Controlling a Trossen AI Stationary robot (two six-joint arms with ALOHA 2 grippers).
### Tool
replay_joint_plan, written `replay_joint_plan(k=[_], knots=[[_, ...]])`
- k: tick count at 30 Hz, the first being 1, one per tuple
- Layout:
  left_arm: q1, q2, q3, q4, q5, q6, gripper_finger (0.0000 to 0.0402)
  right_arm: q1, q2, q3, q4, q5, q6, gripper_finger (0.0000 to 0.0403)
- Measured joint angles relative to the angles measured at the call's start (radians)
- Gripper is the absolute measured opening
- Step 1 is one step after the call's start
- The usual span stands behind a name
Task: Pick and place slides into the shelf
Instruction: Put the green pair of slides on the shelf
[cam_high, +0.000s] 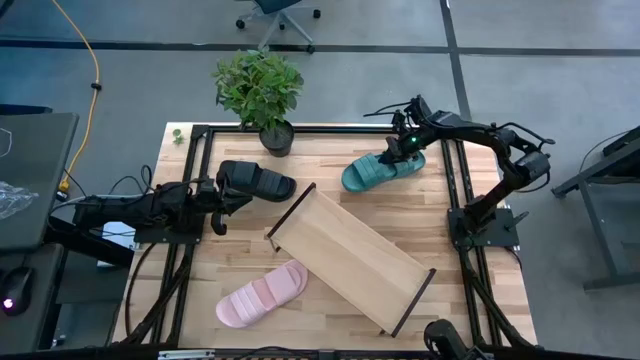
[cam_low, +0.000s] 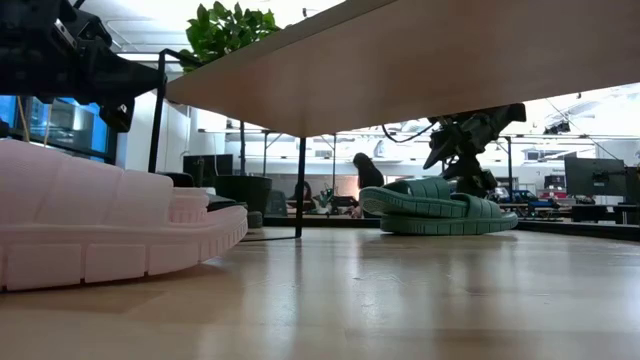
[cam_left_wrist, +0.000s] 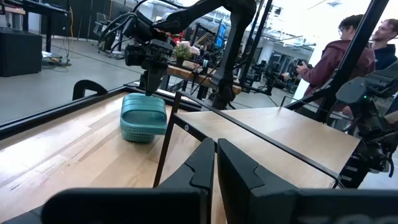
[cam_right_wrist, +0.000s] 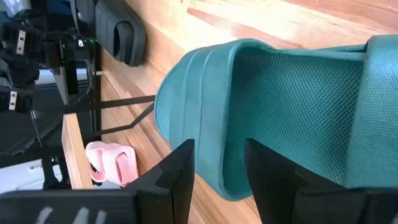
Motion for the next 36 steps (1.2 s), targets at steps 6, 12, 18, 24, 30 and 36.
replay_joint_plan(k=[6, 12, 18, 24, 30, 36], knots=[[0.000, 0.000, 0.000, 0.000, 0.000, 0.000, 0.0010, 0.011, 0.000, 0.000, 0.005, 0.047, 0.001, 0.0131], [0.000, 0.000, 0.000, 0.000, 0.000, 0.000, 0.0010, 0.017, 0.035, 0.000, 0.012, 0.031, 0.016, 0.0131], [0.000, 0.000, 0.000, 0.000, 0.003, 0.000, 0.0010, 0.056, 0.068, 0.000, 0.027, -0.001, -0.001, 0.0131], [0.000, 0.000, 0.000, 0.000, 0.006, 0.000, 0.0010, 0.092, 0.069, 0.000, 0.068, -0.014, 0.015, 0.0131], [0.000, 0.000, 0.000, -0.001, 0.006, 0.000, 0.0010, 0.113, 0.069, 0.000, 0.078, -0.007, 0.020, 0.0131], [0.000, 0.000, 0.000, 0.000, 0.006, 0.000, 0.0010, 0.116, 0.069, 0.000, 0.080, 0.000, 0.027, 0.0114]])
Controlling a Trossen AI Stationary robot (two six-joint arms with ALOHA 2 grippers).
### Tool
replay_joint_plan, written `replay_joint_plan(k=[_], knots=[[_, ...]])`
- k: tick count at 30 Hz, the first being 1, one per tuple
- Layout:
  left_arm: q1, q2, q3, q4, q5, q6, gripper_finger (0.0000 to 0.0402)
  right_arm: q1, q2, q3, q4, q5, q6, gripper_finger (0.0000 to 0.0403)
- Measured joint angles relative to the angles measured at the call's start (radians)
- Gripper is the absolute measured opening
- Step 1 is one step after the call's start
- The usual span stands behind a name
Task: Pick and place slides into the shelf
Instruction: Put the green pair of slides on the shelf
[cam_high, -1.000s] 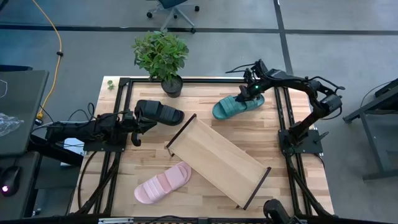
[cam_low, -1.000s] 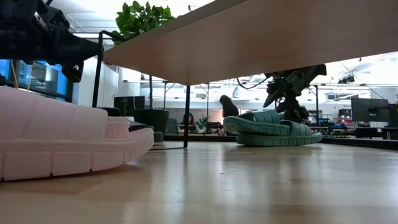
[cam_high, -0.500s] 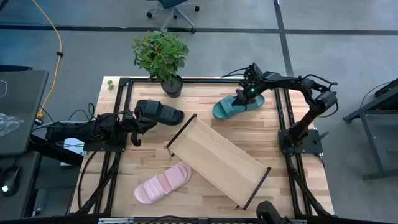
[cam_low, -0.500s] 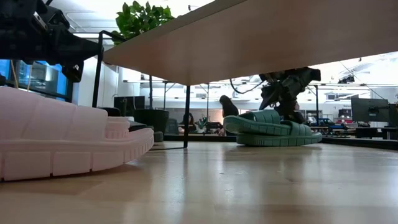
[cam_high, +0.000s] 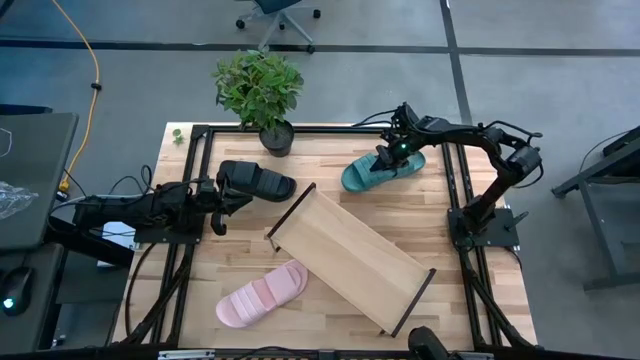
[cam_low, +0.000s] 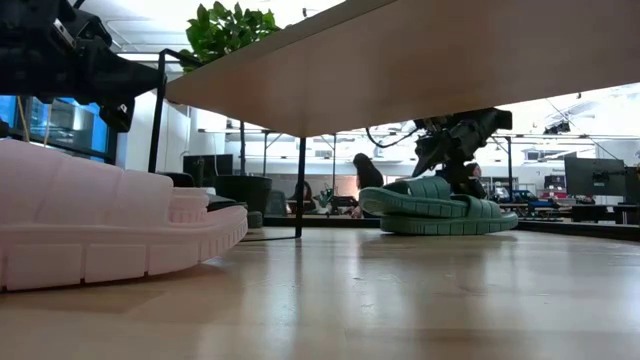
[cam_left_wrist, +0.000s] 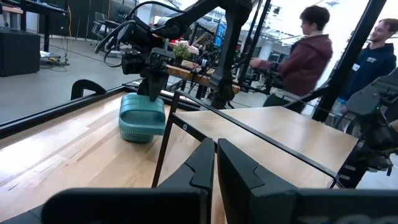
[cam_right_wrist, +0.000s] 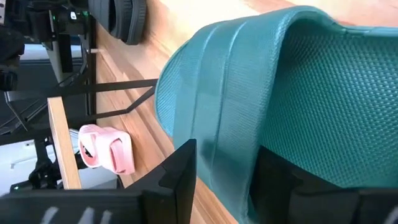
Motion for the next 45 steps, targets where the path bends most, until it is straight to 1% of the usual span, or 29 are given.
replay_joint_plan(k=[9, 17, 31, 45], knots=[[0.000, 0.000, 0.000, 0.000, 0.001, 0.000, 0.0010, 0.000, 0.000, 0.000, 0.000, 0.011, 0.001, 0.0055], [0.000, 0.000, 0.000, -0.005, 0.027, 0.000, 0.0010, 0.000, 0.000, 0.000, 0.000, 0.016, 0.005, 0.0026], [0.000, 0.000, 0.000, -0.006, 0.028, 0.000, 0.0010, 0.000, -0.001, 0.000, 0.002, 0.034, 0.026, 0.0005], [0.000, 0.000, 0.000, -0.006, 0.028, 0.000, 0.0010, 0.000, -0.001, 0.001, 0.000, 0.040, 0.045, 0.0002]])
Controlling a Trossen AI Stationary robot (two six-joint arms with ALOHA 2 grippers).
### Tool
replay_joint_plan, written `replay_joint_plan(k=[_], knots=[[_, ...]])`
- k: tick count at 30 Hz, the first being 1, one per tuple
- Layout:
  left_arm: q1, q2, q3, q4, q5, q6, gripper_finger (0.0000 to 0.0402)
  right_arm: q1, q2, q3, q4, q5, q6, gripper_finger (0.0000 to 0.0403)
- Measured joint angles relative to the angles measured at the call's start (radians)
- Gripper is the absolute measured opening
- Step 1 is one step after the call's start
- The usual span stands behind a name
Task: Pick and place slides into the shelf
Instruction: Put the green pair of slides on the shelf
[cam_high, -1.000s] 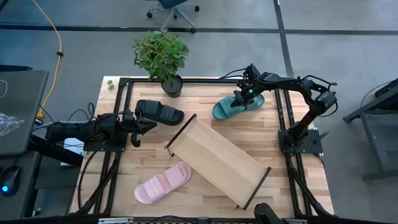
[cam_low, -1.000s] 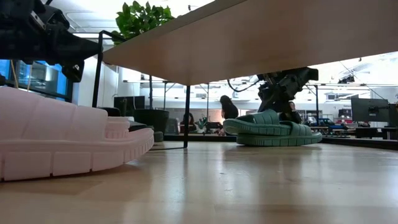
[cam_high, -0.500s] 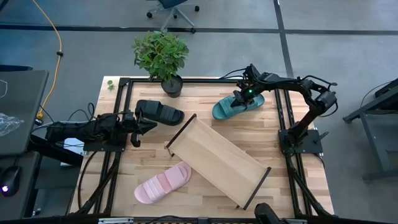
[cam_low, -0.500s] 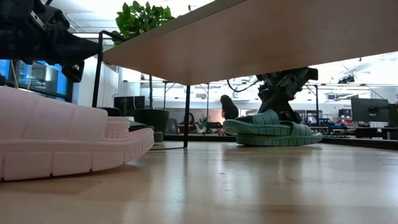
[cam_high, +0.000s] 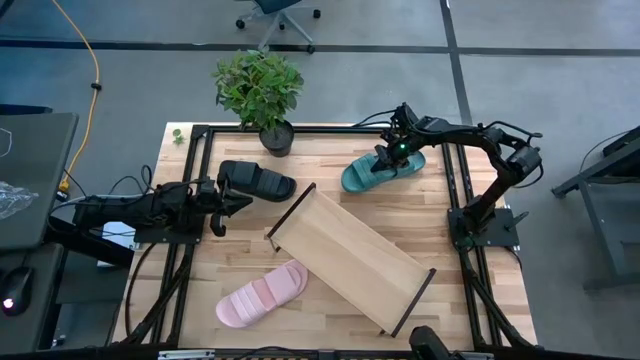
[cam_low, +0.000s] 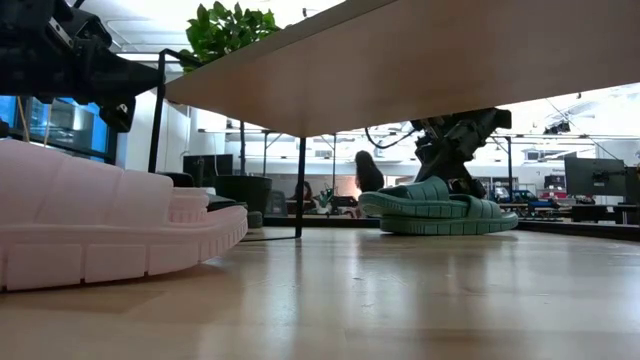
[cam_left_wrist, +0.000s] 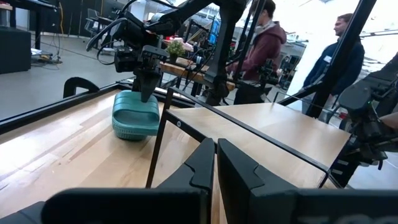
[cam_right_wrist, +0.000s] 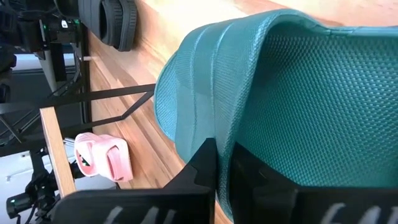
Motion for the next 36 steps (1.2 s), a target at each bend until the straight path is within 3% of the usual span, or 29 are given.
replay_joint_plan(k=[19, 36], knots=[[0.000, 0.000, 0.000, -0.001, 0.000, 0.000, 0.0010, -0.020, -0.137, 0.000, -0.024, 0.005, 0.046, 0.0002], [0.000, 0.000, 0.000, -0.001, 0.004, 0.000, 0.0010, -0.020, -0.145, 0.000, -0.039, 0.005, 0.046, 0.0000]])
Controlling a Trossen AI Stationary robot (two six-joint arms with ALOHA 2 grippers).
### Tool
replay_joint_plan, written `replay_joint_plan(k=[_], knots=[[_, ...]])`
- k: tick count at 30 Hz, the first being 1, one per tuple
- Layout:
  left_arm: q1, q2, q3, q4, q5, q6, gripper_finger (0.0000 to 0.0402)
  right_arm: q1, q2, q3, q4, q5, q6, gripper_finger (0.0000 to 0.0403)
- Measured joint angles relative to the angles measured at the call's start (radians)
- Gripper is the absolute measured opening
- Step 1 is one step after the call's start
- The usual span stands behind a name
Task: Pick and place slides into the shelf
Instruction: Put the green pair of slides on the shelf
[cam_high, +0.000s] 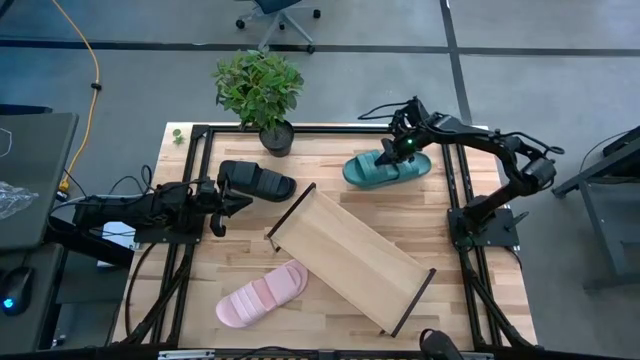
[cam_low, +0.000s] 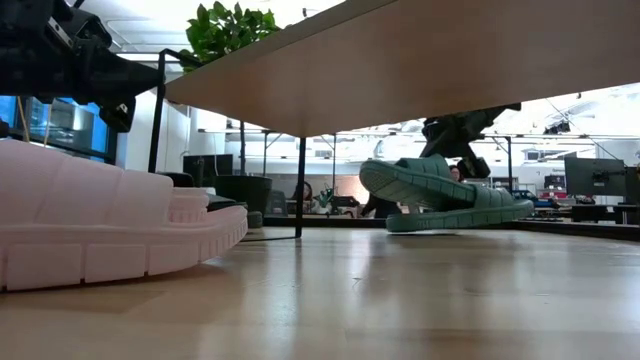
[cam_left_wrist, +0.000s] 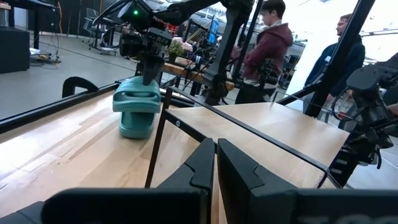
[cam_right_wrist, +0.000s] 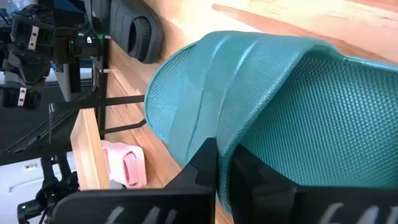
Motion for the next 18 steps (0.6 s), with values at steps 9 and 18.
replay_joint_plan(k=[9, 18], knots=[[0.000, 0.000, 0.000, -0.001, 0.000, 0.000, 0.0010, 0.000, -0.059, 0.061, -0.061, 0.012, -0.004, 0.0000], [0.000, 0.000, 0.000, -0.001, 0.000, 0.011, 0.0010, 0.000, -0.062, 0.302, -0.307, 0.102, -0.117, 0.0000]])
